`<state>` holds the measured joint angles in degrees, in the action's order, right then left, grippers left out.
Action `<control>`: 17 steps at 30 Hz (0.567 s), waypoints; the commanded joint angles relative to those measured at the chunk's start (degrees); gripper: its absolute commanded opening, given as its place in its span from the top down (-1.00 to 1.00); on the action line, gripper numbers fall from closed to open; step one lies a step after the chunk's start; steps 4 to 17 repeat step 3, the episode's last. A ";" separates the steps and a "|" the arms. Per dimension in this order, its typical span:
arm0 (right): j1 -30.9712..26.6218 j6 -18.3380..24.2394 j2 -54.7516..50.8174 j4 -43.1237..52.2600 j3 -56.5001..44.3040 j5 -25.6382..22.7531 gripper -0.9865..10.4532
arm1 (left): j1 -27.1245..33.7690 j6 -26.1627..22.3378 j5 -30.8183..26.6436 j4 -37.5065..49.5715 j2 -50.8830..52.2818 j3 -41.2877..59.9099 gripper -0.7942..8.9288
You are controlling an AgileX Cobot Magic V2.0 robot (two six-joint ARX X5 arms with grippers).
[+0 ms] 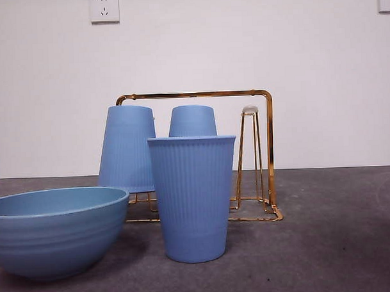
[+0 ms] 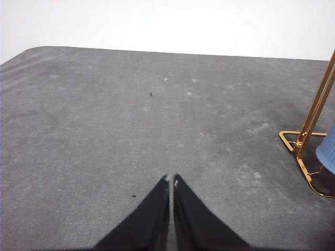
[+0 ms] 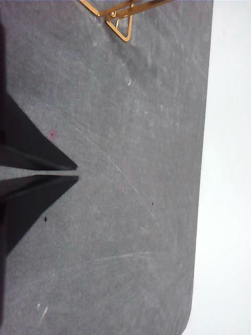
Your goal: Right arm lift cup from the cupboard, then place it on the right of the bowl
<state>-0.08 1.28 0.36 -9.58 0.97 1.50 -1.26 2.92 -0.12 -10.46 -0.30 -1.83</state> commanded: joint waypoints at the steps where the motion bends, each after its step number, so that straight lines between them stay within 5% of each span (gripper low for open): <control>1: -0.11 0.28 -0.15 0.59 -0.33 0.02 0.81 | 0.07 -0.57 -0.04 -0.26 0.11 1.11 0.82; 17: -0.11 0.28 -0.15 0.59 -0.33 0.02 0.81 | 0.07 -0.59 -0.04 -0.26 0.11 1.11 0.82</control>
